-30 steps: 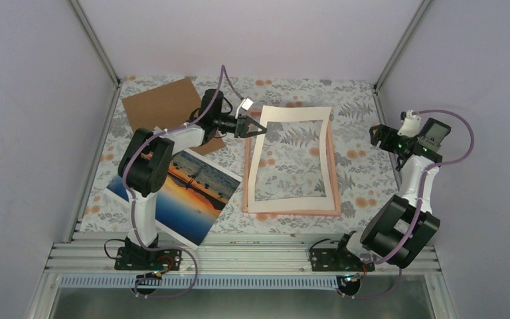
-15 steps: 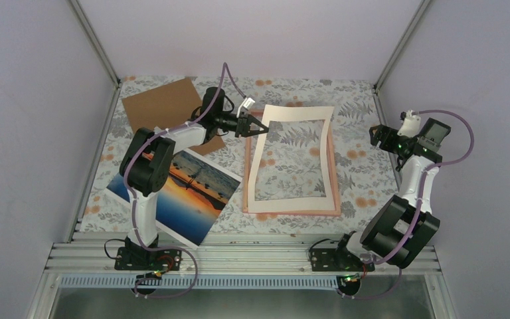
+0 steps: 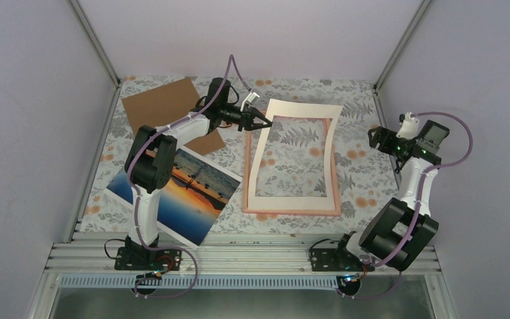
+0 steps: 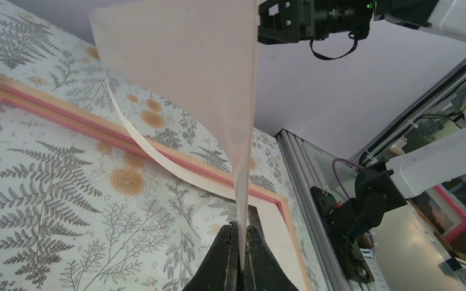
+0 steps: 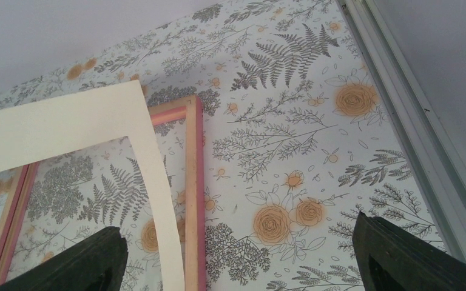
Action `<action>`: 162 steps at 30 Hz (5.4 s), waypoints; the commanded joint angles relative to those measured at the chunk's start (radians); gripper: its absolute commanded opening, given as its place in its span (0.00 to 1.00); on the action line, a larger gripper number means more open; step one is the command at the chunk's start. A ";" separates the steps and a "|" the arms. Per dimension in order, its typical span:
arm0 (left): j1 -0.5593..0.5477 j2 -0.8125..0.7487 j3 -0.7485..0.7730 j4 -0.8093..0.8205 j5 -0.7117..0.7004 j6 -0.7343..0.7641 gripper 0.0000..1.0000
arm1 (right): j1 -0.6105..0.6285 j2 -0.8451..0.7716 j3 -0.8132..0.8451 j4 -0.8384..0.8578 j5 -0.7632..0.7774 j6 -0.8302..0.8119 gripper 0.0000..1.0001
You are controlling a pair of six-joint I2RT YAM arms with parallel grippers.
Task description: Put the photo into the frame
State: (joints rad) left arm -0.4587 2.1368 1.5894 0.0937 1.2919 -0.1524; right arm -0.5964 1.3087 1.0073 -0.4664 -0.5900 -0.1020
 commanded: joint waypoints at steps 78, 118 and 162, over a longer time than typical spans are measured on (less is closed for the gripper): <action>-0.081 -0.226 -0.070 -0.498 -1.120 0.488 1.00 | 0.023 -0.072 -0.048 0.036 -0.033 0.013 0.92; 0.970 -0.240 -0.332 -0.961 -0.687 1.182 0.67 | 0.250 -0.073 -0.090 0.080 -0.021 0.012 0.87; 0.307 -0.221 0.756 -0.852 -1.082 0.867 0.02 | 0.242 -0.110 -0.108 0.086 0.027 0.038 0.86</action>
State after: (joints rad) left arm 0.0460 1.8984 2.3028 -0.8478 0.4801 0.6456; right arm -0.3538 1.2297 0.9062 -0.3965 -0.5865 -0.0769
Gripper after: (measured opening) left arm 0.027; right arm 0.854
